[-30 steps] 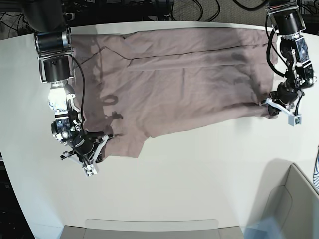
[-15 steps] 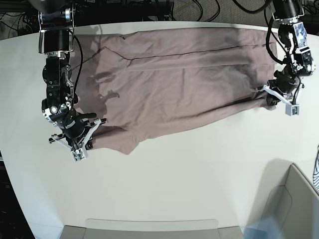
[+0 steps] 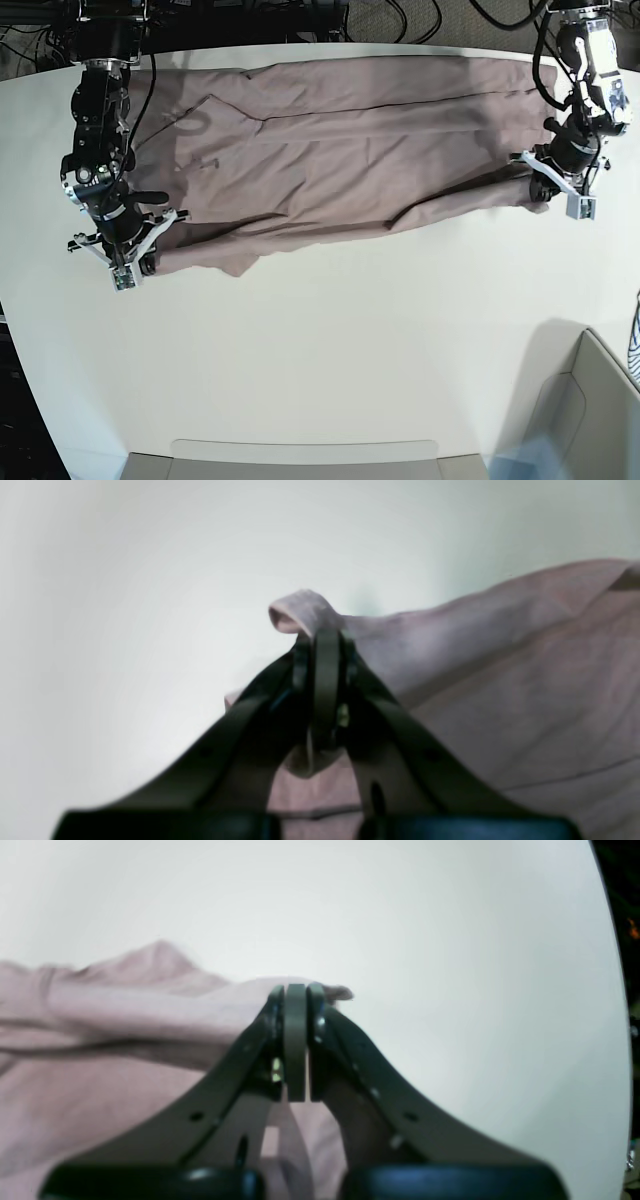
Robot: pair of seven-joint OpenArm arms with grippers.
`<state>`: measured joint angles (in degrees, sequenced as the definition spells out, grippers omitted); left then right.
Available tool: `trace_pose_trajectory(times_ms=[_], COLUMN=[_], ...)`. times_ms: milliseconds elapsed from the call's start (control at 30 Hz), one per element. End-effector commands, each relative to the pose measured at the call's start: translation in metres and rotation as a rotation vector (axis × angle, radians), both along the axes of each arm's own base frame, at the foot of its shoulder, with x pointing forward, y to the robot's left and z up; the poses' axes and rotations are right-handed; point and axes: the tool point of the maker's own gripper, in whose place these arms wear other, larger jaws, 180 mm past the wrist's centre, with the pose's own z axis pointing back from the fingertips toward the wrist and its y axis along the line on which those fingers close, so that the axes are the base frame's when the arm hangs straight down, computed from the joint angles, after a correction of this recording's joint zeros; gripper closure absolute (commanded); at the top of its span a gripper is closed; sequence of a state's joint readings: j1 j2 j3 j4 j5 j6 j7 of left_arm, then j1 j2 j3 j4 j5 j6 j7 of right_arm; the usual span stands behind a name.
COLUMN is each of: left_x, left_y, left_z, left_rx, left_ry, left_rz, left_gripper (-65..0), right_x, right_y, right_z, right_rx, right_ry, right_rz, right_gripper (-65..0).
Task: Fold the T-shirt properly
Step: 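Lift the hem with both grippers and fold it toward the collar fold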
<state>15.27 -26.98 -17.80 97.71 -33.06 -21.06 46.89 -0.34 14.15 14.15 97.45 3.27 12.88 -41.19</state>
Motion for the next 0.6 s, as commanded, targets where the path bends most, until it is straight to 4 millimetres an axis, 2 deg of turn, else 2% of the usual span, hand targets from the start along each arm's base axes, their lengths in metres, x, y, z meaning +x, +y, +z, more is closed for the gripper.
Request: trace_pose_trajectory(times_ms=[0,233,333,433,567], left_x=[0.006,-0.008,-0.018,-0.021,-0.029], left_y=[0.004,0.002,0.017,0.031,0.025], left_z=[0.015,0.008,0.009,0.019,0.023], left_rx=[0.022,0.024,0.016,0.028,0.047], left_ry=[-0.046,-0.013,-0.020,-0.053,-0.020], left_rz=[-0.010,-0.014,0.052,0.105,0.077], left_gripper=[0.0,0.0,0.0,0.0,0.0], right_x=[0.006,-0.015,-0.022,-0.030,-0.043], right_y=[-0.001,0.001,-0.003,-0.008,-0.017], right_z=[0.020,0.025,0.028,0.026,0.020], right_rx=[-0.003,-0.030,-0.007,0.056,0.111], right_ry=[-0.064,-0.039,-0.046,-0.037,-0.011], right_rz=[0.007,0.006,-0.008,-0.021,-0.032], right_gripper=[0.0,0.0,0.0,0.0,0.0])
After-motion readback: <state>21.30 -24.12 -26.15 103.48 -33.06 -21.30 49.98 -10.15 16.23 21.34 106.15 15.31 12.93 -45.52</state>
